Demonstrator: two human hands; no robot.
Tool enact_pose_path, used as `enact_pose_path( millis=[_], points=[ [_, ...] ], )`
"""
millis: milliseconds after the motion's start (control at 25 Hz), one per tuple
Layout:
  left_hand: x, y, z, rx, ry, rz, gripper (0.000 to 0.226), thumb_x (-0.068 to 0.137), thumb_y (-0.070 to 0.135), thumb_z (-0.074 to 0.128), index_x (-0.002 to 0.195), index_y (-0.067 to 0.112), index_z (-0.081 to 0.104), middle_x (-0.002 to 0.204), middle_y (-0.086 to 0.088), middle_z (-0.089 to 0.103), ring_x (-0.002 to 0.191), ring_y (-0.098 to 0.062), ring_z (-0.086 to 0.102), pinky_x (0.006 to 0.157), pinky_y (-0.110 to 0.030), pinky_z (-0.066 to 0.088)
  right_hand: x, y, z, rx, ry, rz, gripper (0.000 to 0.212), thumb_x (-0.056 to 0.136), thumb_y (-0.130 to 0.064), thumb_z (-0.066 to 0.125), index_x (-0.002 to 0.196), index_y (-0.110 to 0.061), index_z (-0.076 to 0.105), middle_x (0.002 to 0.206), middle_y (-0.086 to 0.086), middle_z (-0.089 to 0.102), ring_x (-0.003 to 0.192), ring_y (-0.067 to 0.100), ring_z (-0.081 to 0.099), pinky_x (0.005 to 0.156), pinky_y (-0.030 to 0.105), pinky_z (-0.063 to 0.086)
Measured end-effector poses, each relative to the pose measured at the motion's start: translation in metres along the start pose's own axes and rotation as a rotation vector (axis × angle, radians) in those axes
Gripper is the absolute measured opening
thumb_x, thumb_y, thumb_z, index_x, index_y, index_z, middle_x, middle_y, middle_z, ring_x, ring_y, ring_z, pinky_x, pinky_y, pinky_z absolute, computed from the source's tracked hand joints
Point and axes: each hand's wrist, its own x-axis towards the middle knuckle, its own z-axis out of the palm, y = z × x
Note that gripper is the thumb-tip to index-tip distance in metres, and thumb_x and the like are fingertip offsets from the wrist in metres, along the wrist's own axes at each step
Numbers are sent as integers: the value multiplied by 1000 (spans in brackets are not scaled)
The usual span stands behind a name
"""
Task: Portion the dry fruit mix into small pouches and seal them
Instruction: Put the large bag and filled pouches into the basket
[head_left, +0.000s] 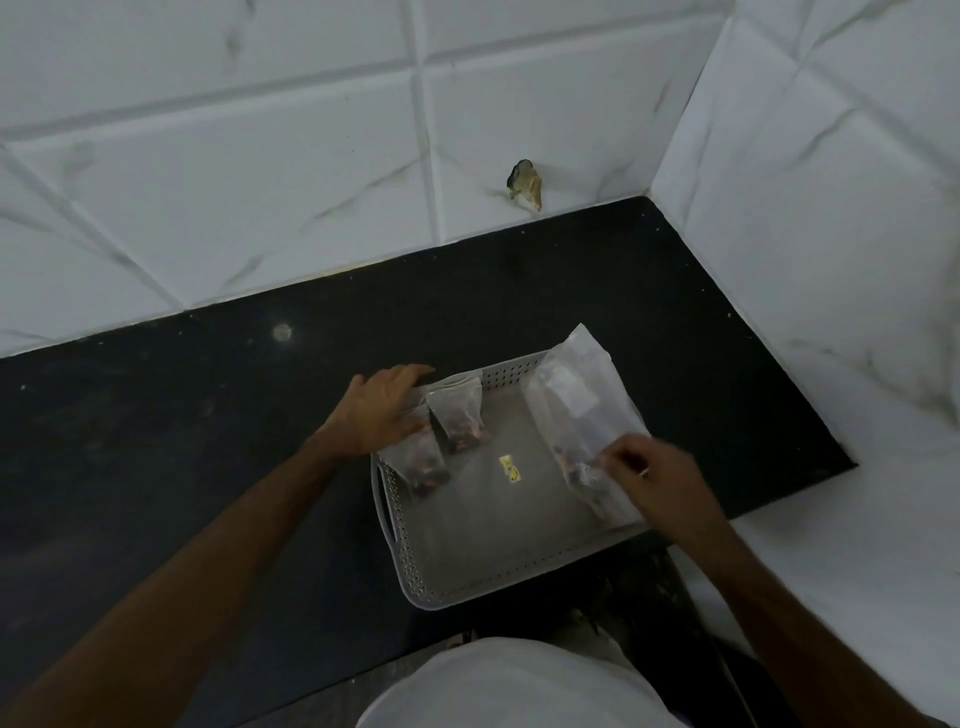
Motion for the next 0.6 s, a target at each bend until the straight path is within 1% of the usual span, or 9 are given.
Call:
enact_pose_path(
  millis=[80,120,200,280,400,480,520,560,600],
  points=[
    [-9,5,3,-85,77,-107,79,85,51,72,151,31,34,149,5,41,137,-21,41,108,-51,31,15,11,-15,-41,256,-9,12,91,-23,73,97,-24,62,102,-5,58,88,8,58,82,31,53],
    [-14,9,7,-141,117,-162,84,82,51,75,152,32,33,150,5,39,138,-21,38,110,-52,30,25,15,-22,-42,273,28,24,90,-28,74,108,-22,60,109,-2,54,94,12,58,85,33,52],
    [-23,19,12,-260,209,-258,91,79,50,79,153,32,30,153,4,32,140,-22,32,113,-54,27,49,16,-29,57,147,196,54,88,-46,73,132,-22,52,126,3,48,109,20,56,90,39,51],
    [-34,29,18,-382,310,-382,93,79,46,82,154,30,29,156,4,26,142,-23,29,114,-55,26,65,14,-32,191,-11,384,68,90,-58,64,145,-23,42,136,7,48,116,25,56,94,46,51],
    [-56,34,38,-606,379,-599,93,77,42,84,152,26,32,152,0,31,141,-24,33,114,-54,33,75,8,-32,351,-174,475,63,96,-60,53,144,-20,45,129,8,56,112,29,60,100,51,48],
    [-78,37,55,-1062,421,-681,88,74,47,84,146,24,38,145,-1,40,137,-24,44,110,-50,45,80,5,-27,340,-201,454,56,100,-55,49,139,-14,49,120,8,59,106,28,60,99,44,44],
    [-90,44,62,-1309,432,-727,82,76,46,84,142,23,41,140,-2,47,131,-23,52,103,-47,51,82,2,-24,301,-197,461,48,103,-48,48,134,-11,51,108,7,59,96,25,59,93,41,43],
    [-99,52,65,-1485,412,-761,73,80,41,81,139,21,43,136,-3,53,124,-23,58,96,-44,55,84,-1,-24,273,-192,473,44,105,-43,48,133,-9,52,99,7,57,87,22,57,90,41,42],
    [-106,58,71,-1559,383,-785,66,84,34,79,138,19,45,132,-5,58,118,-23,63,90,-42,57,85,-2,-24,297,-197,477,42,104,-43,48,131,-11,54,97,6,57,86,21,57,90,42,43]
  ],
)
